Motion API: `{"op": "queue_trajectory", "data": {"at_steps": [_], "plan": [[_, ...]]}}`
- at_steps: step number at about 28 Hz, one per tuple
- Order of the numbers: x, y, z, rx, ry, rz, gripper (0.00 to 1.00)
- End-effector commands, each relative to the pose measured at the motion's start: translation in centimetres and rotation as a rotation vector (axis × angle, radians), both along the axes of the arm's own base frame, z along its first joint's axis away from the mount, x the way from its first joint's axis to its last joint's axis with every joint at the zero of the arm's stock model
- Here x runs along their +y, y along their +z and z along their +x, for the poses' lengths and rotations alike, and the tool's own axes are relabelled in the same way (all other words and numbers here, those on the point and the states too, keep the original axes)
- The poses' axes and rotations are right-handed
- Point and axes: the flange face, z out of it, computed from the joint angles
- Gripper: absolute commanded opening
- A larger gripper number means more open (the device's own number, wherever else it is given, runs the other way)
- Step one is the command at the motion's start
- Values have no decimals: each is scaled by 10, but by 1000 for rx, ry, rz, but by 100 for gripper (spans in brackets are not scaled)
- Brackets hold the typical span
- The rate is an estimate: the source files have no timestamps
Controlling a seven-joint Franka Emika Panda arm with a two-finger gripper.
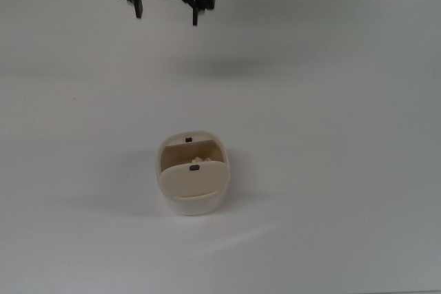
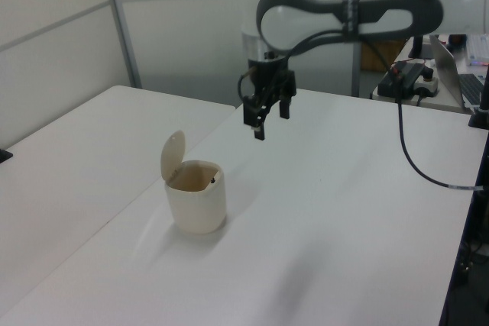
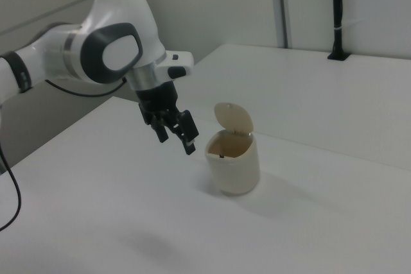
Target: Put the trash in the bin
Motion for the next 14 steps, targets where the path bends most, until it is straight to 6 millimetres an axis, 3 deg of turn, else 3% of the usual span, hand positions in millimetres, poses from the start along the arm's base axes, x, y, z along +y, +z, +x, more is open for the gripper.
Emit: {"op": "queue_trajectory", "data": {"at_steps": [1,14], "plan": [[-30,22,-20,8,-62,67,100],[-41,33,-22,4,-77,69,100]]}}
